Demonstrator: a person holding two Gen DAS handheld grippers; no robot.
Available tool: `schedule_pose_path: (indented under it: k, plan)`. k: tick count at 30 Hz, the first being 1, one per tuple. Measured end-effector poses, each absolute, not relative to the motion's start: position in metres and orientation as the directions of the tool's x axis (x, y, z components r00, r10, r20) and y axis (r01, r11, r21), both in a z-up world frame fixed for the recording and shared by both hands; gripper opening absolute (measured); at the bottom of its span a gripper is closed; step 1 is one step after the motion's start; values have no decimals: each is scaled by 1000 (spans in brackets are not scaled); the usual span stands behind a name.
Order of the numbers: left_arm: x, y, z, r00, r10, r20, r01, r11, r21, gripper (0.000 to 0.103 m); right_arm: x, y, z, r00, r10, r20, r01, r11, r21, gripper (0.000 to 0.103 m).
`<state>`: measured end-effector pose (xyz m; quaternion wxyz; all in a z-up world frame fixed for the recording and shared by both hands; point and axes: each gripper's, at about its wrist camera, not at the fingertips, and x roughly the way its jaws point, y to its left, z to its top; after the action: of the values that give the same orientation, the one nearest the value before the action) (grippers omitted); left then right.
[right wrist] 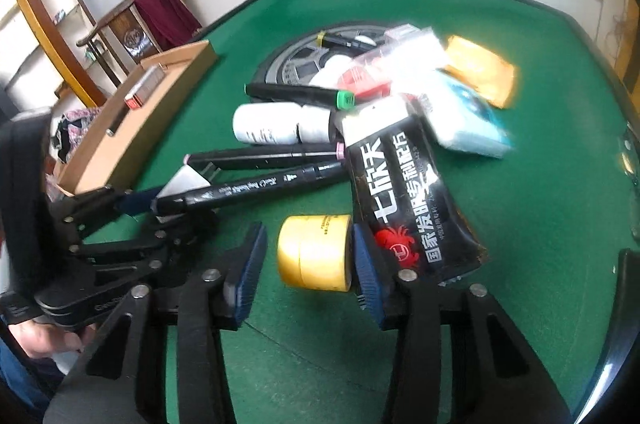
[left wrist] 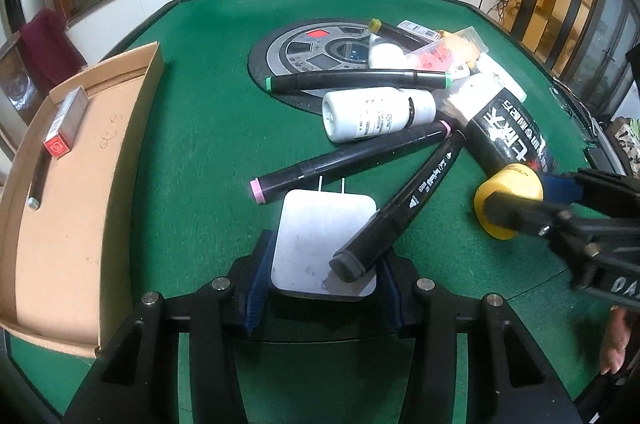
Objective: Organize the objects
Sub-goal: 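Lower the left gripper toward the white square block and markers while the right approaches the yellow tape roll, then carry the white charger block in the left gripper while the right carries the yellow tape roll toward the tray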
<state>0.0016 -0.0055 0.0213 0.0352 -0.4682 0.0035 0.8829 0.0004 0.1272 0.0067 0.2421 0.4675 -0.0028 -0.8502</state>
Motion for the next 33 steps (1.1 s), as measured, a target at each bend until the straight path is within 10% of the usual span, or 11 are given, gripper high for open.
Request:
schedule_pose_path:
  k: [33]
  plan:
    - [42,-21,26,-539,52,-841,-29,-999,-43,40,15,121,19,-463,-465,-754,463,-853,242,30]
